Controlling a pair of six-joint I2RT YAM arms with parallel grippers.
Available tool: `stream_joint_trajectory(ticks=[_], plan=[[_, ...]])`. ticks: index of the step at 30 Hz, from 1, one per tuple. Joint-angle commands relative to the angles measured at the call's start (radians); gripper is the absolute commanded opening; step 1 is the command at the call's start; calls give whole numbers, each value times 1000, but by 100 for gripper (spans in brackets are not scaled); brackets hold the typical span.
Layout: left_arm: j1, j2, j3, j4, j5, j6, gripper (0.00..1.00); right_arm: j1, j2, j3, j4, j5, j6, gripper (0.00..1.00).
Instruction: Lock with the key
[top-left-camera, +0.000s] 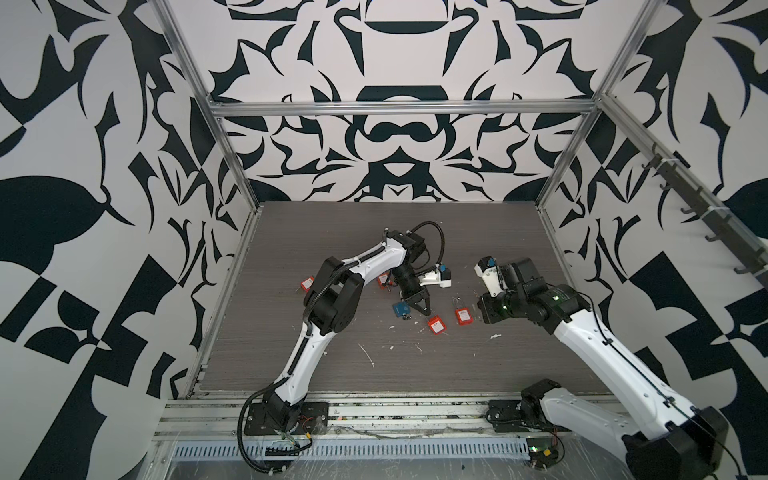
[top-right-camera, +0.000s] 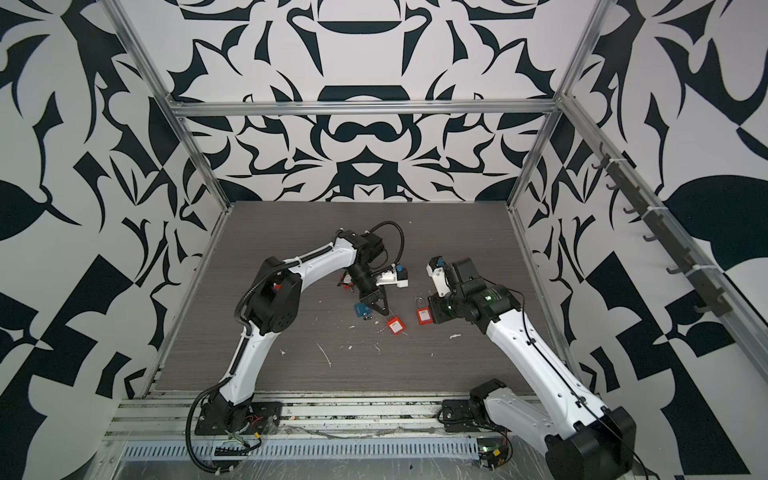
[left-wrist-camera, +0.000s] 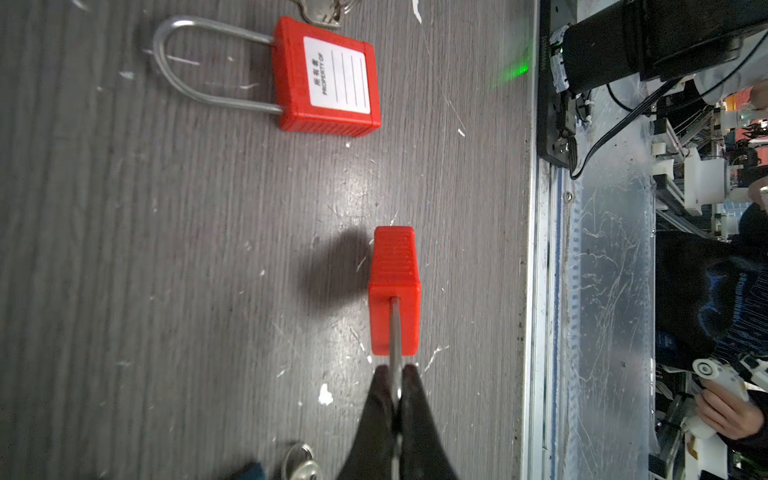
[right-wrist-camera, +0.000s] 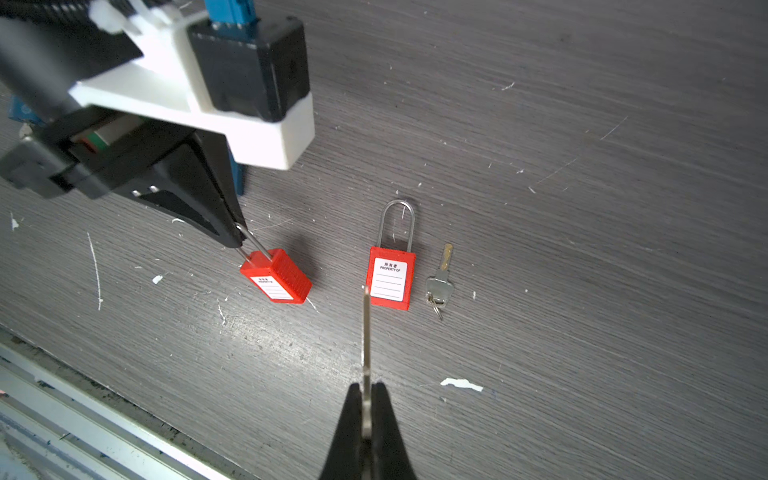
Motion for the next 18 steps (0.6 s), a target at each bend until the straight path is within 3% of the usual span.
stream_joint_trajectory(ticks=[1,18], plan=[[-6,39,37,-61,-38,15,6,-1,14,18,14,-12,28,0],[-40,139,154,55,-143,-63,13,0,17,-23,70,-21,70,0]])
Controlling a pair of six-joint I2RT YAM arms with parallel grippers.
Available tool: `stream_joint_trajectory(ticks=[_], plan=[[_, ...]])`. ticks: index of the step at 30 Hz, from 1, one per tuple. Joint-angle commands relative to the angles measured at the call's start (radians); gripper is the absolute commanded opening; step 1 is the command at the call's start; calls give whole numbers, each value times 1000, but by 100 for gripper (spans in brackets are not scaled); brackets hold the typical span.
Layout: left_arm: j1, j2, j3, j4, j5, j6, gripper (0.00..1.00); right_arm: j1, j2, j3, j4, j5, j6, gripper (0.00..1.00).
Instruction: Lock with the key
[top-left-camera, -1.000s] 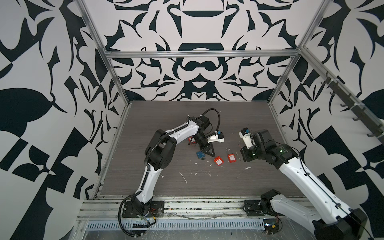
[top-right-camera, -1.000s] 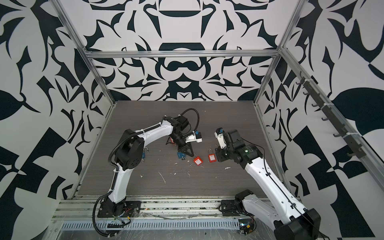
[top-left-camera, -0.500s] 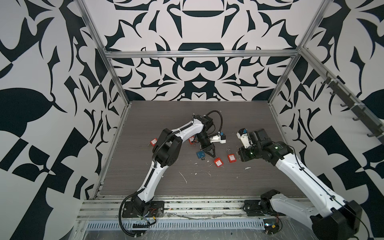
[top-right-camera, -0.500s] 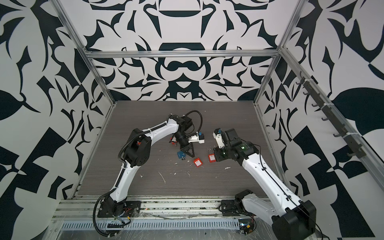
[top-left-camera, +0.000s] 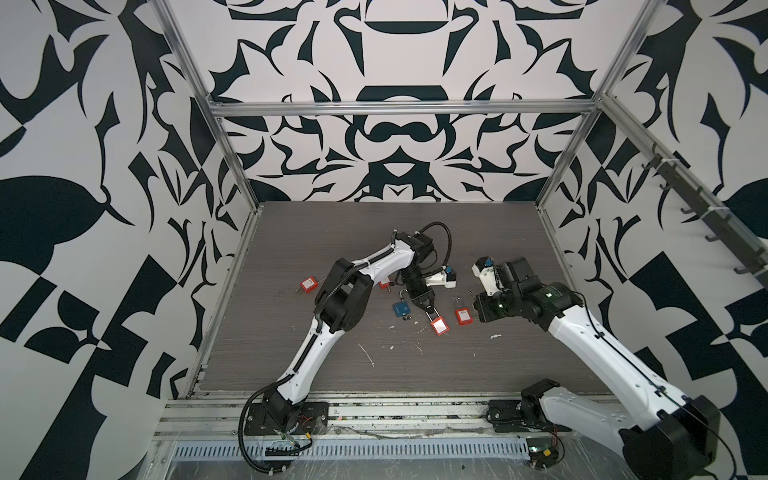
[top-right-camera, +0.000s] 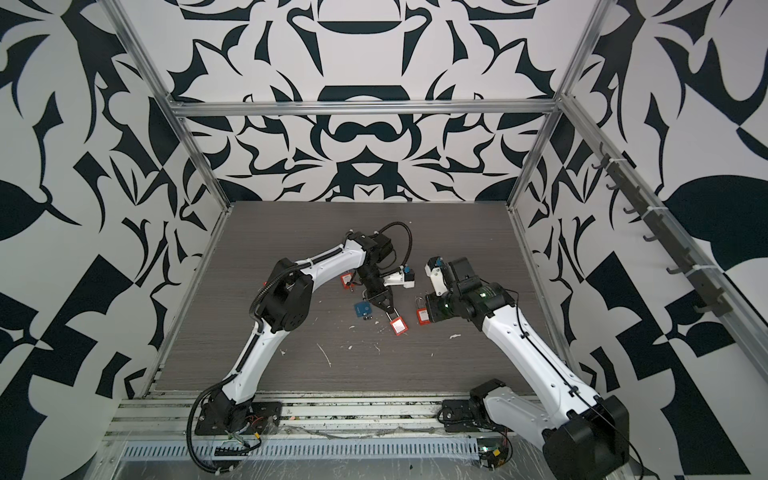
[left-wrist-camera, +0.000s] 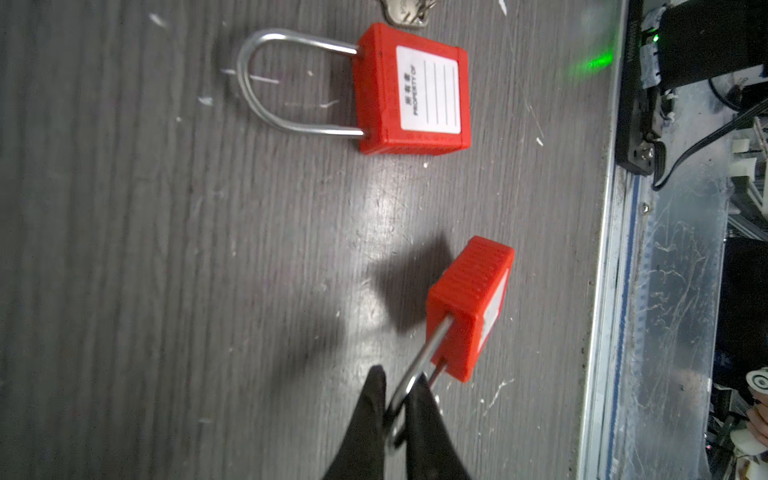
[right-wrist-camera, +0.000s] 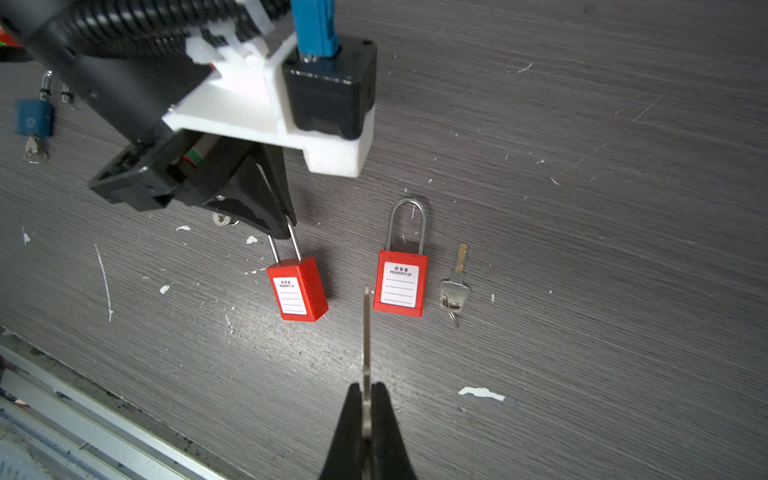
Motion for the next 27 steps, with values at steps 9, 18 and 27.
stream_joint_trajectory(ticks=[9,18,27], plan=[[-48,69,61,59,-139,-27,13,1,-7,-16,34,11,92,0],[-52,29,30,146,-186,-32,27,10,-26,-42,20,24,120,0],[35,-176,-156,368,-94,-164,34,37,-37,-76,19,30,152,0]])
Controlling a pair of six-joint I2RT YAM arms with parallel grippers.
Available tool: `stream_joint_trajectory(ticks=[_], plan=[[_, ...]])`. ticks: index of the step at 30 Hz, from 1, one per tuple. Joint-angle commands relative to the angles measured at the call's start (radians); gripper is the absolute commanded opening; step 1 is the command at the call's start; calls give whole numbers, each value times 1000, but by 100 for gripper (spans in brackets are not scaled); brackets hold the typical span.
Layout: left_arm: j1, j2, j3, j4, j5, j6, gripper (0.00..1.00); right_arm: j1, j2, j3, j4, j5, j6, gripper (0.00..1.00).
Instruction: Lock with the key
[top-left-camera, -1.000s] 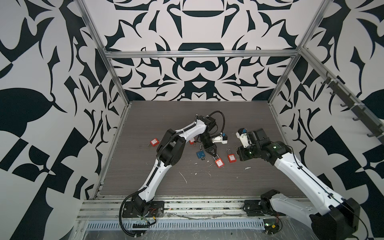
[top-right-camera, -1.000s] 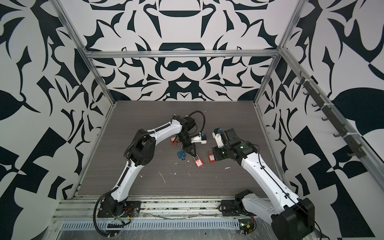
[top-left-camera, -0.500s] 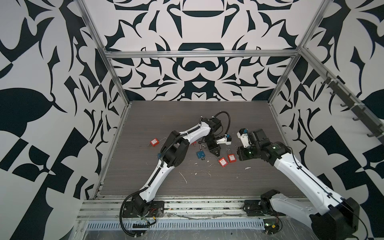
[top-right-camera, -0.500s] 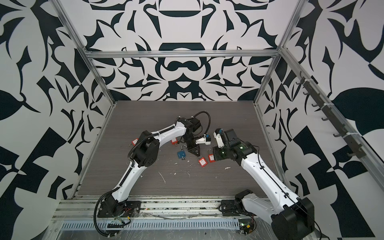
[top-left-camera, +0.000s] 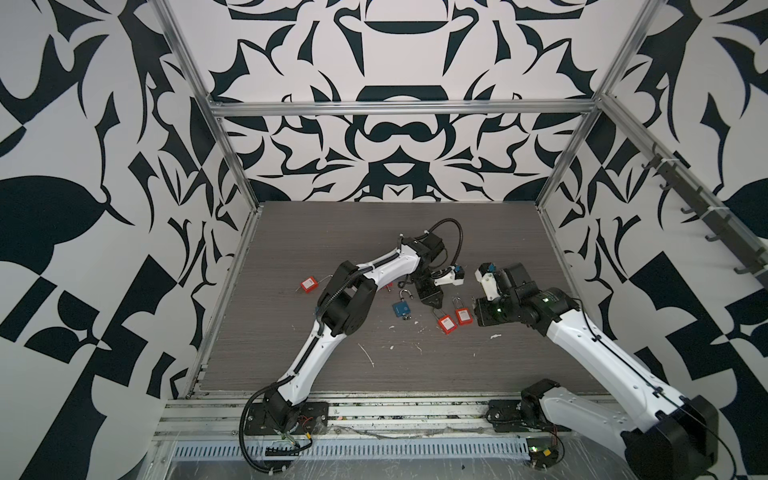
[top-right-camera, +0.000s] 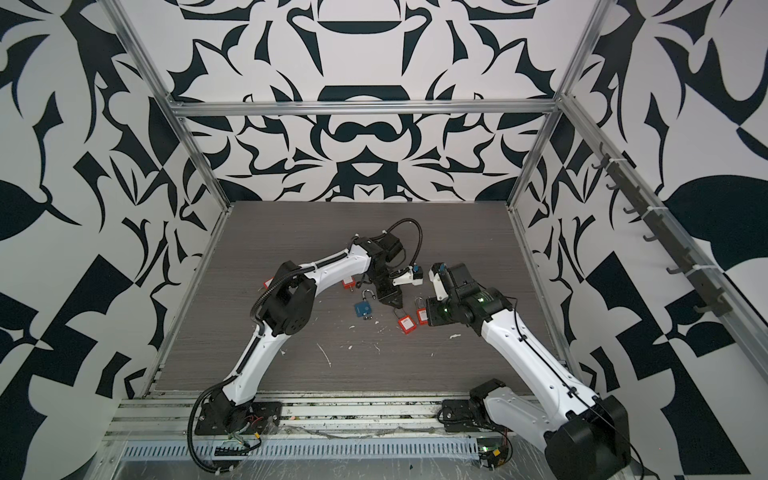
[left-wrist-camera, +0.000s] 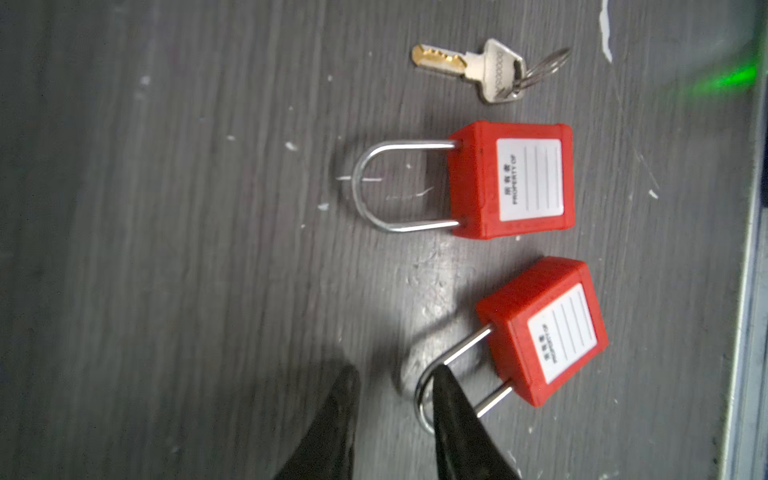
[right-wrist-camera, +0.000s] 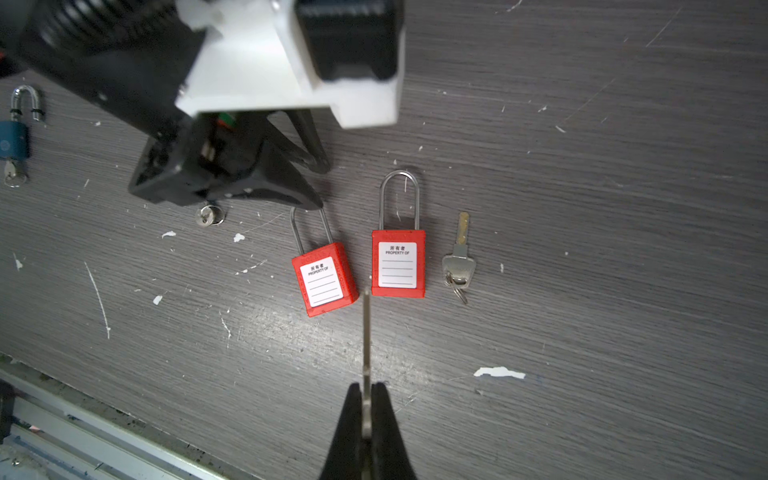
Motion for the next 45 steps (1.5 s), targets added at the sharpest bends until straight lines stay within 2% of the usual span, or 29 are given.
stream_joint_trajectory(ticks=[1,9,17,32,45], plan=[[70,-169,-121,148,59,-92,34,29,-10,-16,10,13,32,0],[163,-498,-570,479,141,-285,34,164,174,11,48,87,45,0],[165,-611,-783,606,142,-366,34,173,342,43,101,123,6,0],[165,-649,-832,623,160,-368,34,190,480,75,138,196,13,0],[165,-631,-801,600,168,-365,34,271,446,57,145,263,189,0]])
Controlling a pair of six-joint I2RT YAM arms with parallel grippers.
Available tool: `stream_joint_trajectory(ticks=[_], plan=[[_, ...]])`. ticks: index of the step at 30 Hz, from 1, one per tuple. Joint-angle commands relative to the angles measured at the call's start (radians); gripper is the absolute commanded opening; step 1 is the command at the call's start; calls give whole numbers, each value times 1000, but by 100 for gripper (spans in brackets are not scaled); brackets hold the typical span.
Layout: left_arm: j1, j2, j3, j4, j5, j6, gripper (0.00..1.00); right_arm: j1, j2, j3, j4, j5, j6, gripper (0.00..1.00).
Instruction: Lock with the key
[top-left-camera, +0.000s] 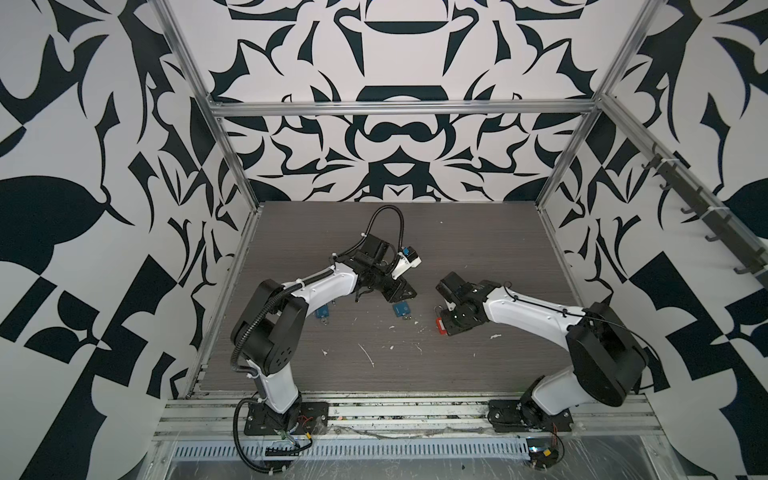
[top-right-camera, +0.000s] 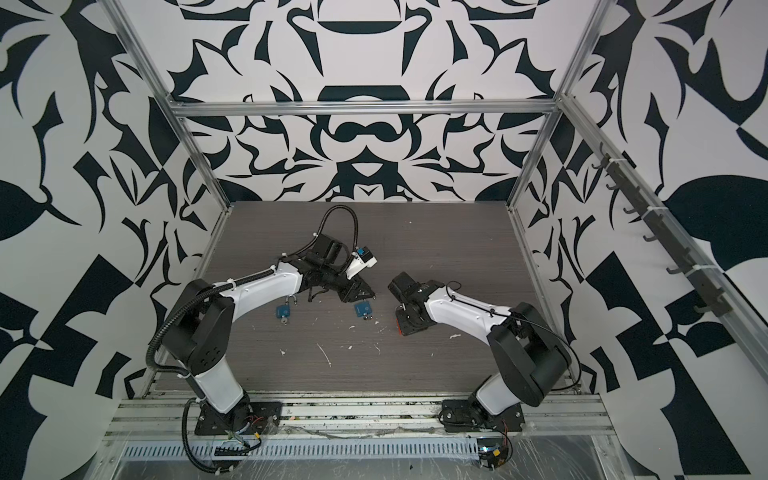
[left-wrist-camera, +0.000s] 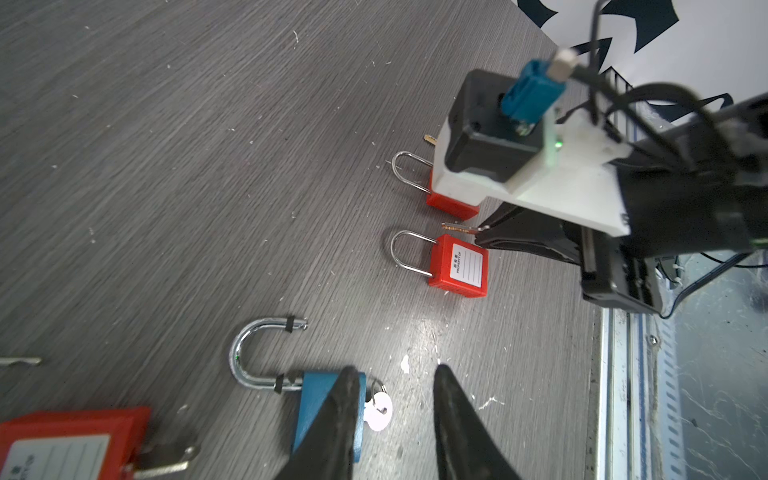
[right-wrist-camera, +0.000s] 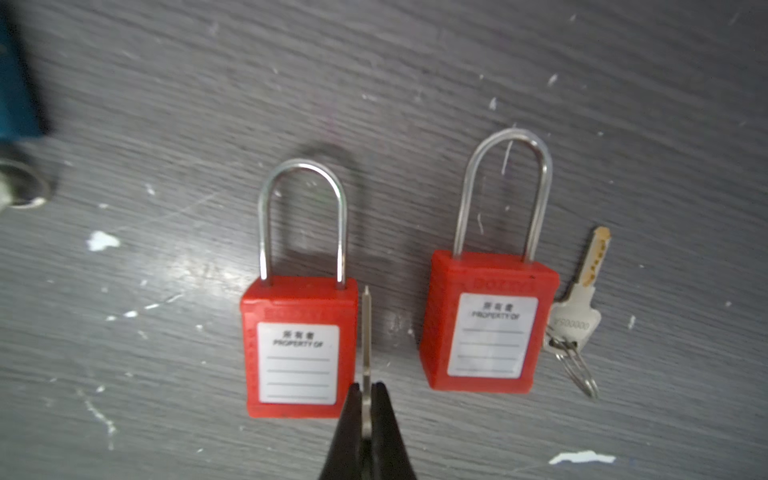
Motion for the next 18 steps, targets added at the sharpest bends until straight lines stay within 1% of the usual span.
stream_joint_trajectory(ticks=[1,4,7,10,15,18], plan=[[1,-6,15,-17,26,-1,34,5,-30,6,20,42,70,0],[0,-7,17,-18,25,-4,34,5,-11,3,42,29,87,0],[0,-16,9,-18,20,-6,34,5,11,9,42,55,102,0],[0,-24,0,-17,17,-8,34,6,-2,-2,69,64,107,0],[-2,-18,1,-15,19,-11,34,7,11,-8,106,3,104,0],[-5,-14,6,-14,18,-13,33,11,30,-5,115,-10,110,0]])
